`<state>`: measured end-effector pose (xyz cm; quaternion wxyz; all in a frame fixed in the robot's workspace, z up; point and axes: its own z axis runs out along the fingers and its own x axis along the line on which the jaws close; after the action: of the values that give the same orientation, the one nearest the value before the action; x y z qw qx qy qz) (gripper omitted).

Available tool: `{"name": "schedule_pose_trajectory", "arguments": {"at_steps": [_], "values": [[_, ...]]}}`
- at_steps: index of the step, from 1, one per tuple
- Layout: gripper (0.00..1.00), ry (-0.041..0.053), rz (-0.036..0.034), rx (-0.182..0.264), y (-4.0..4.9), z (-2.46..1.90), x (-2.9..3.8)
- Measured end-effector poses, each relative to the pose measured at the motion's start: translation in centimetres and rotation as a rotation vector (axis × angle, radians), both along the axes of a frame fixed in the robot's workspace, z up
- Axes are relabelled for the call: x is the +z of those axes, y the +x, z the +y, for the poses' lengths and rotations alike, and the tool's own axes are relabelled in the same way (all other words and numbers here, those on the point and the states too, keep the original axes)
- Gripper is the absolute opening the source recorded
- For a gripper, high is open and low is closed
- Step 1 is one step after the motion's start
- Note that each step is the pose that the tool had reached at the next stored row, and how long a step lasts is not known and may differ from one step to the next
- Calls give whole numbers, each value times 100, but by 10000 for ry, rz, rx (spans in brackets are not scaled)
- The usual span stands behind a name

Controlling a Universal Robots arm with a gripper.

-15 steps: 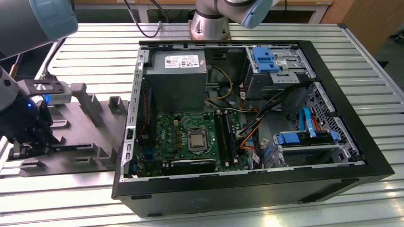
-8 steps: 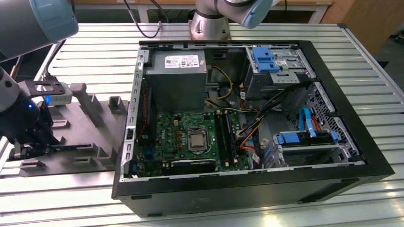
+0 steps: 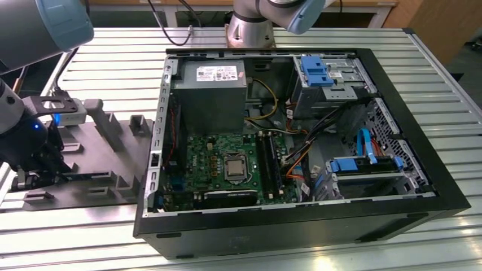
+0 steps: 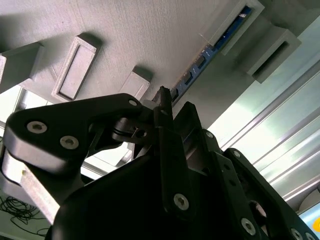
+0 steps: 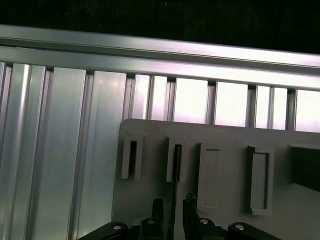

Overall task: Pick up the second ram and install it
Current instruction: 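Pick up the second ram and move it above second insertion slot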

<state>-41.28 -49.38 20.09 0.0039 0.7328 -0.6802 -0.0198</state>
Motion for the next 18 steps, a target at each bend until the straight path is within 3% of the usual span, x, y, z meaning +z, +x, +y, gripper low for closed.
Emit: {"name": "schedule_pose_trajectory", "arguments": {"at_steps": [8, 10, 11, 18], "values": [[30, 1, 0, 0, 0, 1, 4], [29, 0, -1, 0, 0, 1, 5], [22, 0, 0, 0, 0, 1, 5], [22, 0, 0, 0, 0, 1, 8]]}}
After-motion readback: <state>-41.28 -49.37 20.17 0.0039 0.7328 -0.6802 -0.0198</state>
